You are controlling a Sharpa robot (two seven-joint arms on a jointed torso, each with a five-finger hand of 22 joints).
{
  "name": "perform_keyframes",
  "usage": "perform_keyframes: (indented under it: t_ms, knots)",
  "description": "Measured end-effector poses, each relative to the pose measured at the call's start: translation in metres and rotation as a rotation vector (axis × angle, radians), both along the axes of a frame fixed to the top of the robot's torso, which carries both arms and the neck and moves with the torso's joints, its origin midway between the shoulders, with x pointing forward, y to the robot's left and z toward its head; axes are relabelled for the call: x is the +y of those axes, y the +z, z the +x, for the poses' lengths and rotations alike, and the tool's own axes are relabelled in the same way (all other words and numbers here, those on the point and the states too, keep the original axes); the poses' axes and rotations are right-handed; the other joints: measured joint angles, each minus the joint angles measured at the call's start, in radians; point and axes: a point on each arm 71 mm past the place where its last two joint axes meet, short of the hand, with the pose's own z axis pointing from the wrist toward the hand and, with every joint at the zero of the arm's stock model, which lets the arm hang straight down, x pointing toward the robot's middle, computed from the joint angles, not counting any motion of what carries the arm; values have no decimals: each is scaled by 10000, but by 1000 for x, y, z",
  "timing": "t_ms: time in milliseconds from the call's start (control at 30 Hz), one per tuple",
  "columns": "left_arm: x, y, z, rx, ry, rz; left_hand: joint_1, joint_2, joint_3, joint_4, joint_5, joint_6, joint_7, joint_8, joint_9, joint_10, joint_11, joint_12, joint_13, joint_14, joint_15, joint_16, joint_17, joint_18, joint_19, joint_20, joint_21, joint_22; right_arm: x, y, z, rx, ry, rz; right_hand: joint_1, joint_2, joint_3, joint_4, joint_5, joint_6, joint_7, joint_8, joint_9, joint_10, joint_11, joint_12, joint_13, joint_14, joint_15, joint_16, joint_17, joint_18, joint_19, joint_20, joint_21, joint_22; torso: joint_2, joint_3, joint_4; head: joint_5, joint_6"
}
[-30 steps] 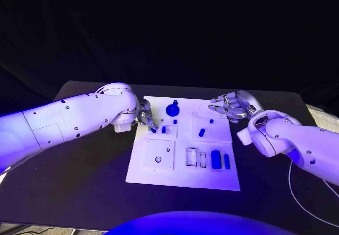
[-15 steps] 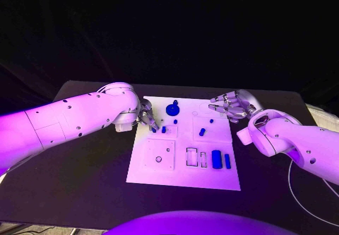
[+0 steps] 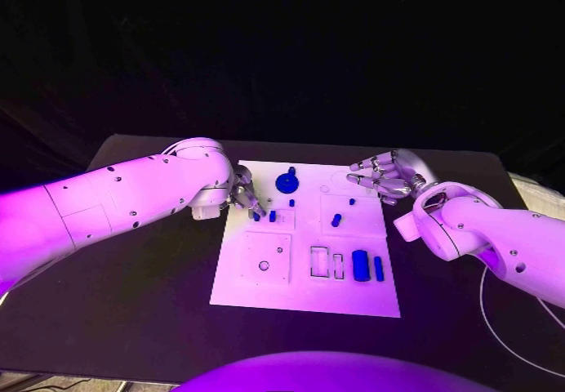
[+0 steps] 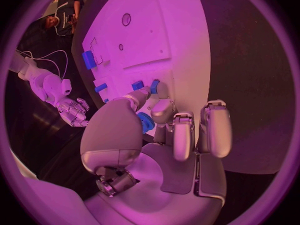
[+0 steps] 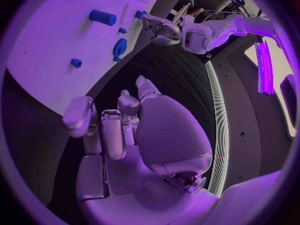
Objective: Assemble the parts on the task board
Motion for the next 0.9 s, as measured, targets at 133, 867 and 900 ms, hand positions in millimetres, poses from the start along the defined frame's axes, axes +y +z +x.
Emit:
perform_keyframes:
  t_ms: [133, 867, 900]
  knots:
    - [0, 0, 1, -10, 18, 26, -146, -71, -387, 161, 20, 54, -19, 4, -39, 0, 0, 9, 30, 0, 0, 0, 0, 1, 0, 0, 11, 0, 0, 0, 0, 3, -2, 1, 0, 0, 0, 0, 0, 0, 0, 0, 0, 0, 0, 0, 0, 0, 0, 0, 0, 0, 0, 0, 0, 0, 0, 0, 1, -9, -11]
    - [4, -1, 1, -36, 58, 88, -452, -168, -2416, 896, 19, 159, 55, 4, -92, 36, 36, 90, 147, 0, 0, 0, -1, 1, 0, 1, 88, -2, 0, 0, 0, 21, 8, 9, 0, 0, 29, 29, 0, 0, 0, 0, -8, 1, 1, -40, -14, 0, 0, 0, -3, 0, 0, 1, 0, -28, -6, 0, -4, -23, -32]
    - [4, -1, 1, -39, 64, 89, -452, -167, -2528, 925, 19, 159, 55, 4, -102, 36, 36, 89, 152, 0, 0, 0, -1, 0, 0, 0, 88, -2, 0, -1, 0, 22, 8, 8, 0, 0, 29, 29, 0, 0, 0, 0, -8, 1, 1, -40, -14, 0, 0, 0, -3, 0, 0, 1, 0, -28, -6, 0, -5, -26, -34]
